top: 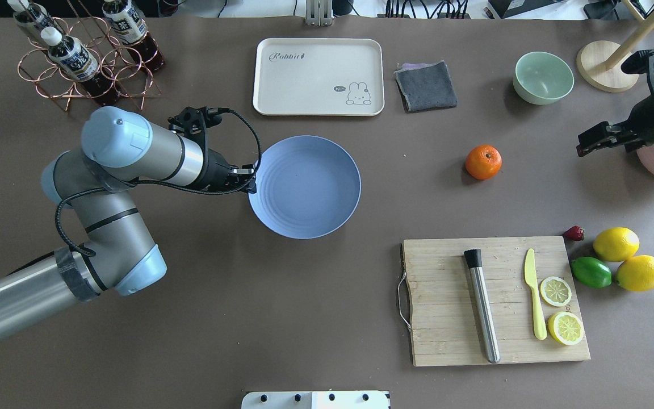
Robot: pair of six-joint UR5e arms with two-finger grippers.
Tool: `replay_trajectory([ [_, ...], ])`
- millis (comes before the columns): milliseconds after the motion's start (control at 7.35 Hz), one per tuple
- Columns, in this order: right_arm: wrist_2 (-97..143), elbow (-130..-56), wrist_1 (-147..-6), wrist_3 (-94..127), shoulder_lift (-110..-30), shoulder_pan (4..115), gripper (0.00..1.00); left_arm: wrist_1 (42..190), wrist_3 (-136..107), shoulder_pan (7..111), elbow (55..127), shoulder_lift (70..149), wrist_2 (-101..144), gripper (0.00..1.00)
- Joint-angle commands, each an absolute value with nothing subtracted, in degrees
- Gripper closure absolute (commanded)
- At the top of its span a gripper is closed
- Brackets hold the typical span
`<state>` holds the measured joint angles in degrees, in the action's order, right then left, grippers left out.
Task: Pick orange to plate
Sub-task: 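Slide the blue plate farther toward the center, then withdraw the left gripper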
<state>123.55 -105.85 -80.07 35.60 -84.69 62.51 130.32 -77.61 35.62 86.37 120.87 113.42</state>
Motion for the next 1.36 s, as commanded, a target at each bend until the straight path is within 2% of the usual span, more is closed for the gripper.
replay_trajectory([
  [0,123.4,-105.0,-80.1,35.6,-84.2,62.1,0.01,125.2,-77.3,32.7,86.3,123.3,110.0,1.00],
  [272,123.4,-104.3,-80.1,35.7,-83.9,61.4,0.01,125.2,-76.9,32.3,86.0,123.2,110.0,1.00],
  [408,123.5,-103.8,-80.2,35.8,-83.0,61.3,0.01,125.3,-76.7,32.3,86.1,122.5,108.4,0.02],
  [680,124.0,-101.9,-80.9,37.6,-79.6,61.3,0.01,124.7,-73.0,33.8,88.6,121.1,109.3,0.02],
  [952,124.1,-97.0,-80.7,41.8,-74.6,60.7,0.01,121.2,-64.2,48.5,91.6,116.0,125.8,0.02],
  [1224,123.6,-92.2,-80.2,44.4,-70.2,57.3,0.01,119.8,-50.8,59.8,96.1,106.7,133.4,0.02],
])
